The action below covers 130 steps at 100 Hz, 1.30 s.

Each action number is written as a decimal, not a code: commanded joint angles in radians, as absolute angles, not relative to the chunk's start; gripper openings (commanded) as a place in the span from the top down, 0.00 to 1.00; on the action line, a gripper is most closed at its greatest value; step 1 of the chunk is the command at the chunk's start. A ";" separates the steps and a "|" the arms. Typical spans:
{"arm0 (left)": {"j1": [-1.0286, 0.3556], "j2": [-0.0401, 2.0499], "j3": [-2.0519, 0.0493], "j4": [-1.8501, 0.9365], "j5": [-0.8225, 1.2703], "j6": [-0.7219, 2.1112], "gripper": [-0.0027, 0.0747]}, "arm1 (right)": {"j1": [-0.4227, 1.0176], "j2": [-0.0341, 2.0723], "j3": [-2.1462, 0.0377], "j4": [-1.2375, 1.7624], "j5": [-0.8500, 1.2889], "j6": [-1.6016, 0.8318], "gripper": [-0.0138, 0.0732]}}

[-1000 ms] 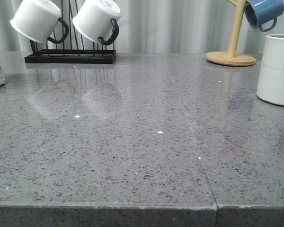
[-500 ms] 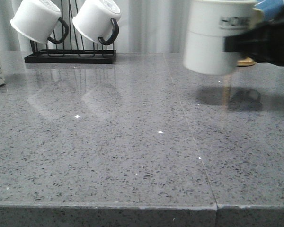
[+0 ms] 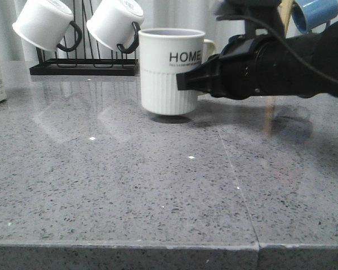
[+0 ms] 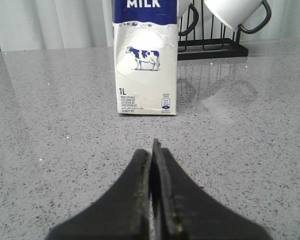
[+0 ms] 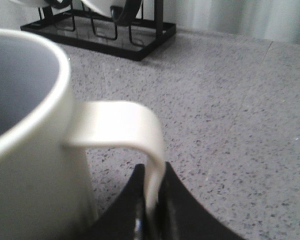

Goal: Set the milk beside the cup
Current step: 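Set the mug down at table center, release, withdraw right gripper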

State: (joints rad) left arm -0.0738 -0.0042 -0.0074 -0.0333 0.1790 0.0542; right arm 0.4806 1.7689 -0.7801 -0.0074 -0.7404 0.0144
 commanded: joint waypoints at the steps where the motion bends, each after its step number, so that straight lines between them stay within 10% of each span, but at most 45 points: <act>1: -0.072 -0.035 0.054 -0.034 0.110 0.052 0.99 | 0.479 1.734 -0.814 -0.016 -0.822 0.019 0.91; 47: -0.072 -0.035 0.054 -0.034 0.110 0.052 0.99 | 0.479 1.717 -0.790 -0.015 -0.779 0.019 0.62; 111: -0.072 -0.035 0.054 -0.034 0.110 0.052 0.99 | 0.477 1.393 -0.521 -0.015 -0.764 0.018 0.63; 130: -0.072 -0.035 0.054 -0.034 0.110 0.052 0.99 | 0.477 1.201 -0.410 -0.016 -0.679 0.018 0.79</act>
